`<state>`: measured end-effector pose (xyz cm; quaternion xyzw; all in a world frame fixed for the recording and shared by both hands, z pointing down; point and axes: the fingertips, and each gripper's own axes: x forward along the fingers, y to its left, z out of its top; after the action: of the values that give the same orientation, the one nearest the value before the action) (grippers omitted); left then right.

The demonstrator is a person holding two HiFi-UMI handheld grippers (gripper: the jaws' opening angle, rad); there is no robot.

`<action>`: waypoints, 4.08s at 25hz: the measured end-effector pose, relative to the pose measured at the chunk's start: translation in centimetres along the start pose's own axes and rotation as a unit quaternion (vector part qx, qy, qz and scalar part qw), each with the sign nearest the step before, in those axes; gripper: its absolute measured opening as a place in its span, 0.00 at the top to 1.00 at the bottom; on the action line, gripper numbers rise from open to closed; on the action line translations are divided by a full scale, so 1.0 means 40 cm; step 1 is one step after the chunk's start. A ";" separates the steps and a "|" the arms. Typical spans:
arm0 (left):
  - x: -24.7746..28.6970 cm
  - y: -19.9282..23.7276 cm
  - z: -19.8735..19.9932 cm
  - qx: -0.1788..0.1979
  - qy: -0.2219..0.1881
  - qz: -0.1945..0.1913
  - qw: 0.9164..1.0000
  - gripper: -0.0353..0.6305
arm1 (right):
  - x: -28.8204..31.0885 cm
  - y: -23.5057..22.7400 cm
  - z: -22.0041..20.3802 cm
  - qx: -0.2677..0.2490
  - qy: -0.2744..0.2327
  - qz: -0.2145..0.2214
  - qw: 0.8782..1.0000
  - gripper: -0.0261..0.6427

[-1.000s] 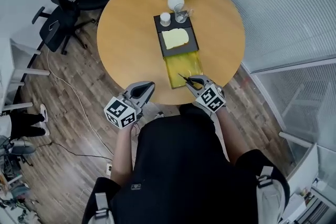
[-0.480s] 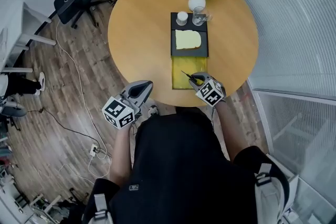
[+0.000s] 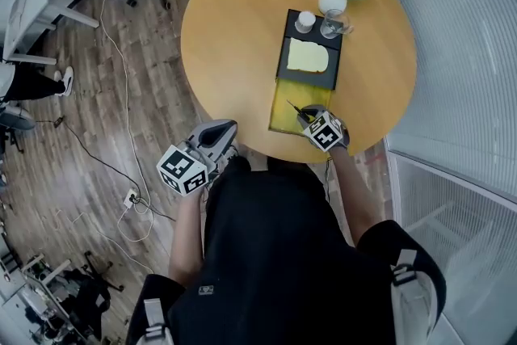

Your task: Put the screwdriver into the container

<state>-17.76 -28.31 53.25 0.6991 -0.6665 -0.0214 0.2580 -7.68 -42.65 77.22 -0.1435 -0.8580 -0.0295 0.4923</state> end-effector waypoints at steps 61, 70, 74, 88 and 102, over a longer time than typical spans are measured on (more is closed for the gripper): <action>-0.023 -0.012 0.024 0.025 -0.006 -0.096 0.995 0.94 | -0.107 0.005 -0.043 0.096 -0.032 -0.178 0.979 0.94; -0.063 0.016 0.025 0.053 0.027 -0.153 0.986 0.94 | -0.209 0.095 0.059 0.129 -0.102 -0.228 0.960 0.95; -0.072 0.008 0.017 0.065 0.039 -0.184 0.980 0.94 | -0.245 0.152 0.106 0.132 -0.161 -0.225 0.952 0.95; -0.190 0.022 -0.020 0.093 0.064 -0.241 0.964 0.94 | -0.273 0.367 0.155 0.184 -0.214 -0.256 0.924 0.95; -0.247 0.018 -0.039 0.103 0.062 -0.266 0.957 0.94 | -0.295 0.453 0.174 0.195 -0.236 -0.279 0.910 0.95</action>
<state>-18.91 -18.47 51.78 0.8738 -0.4380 0.0224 0.2102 -2.94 -26.55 61.95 0.1973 -0.9431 0.0368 0.2651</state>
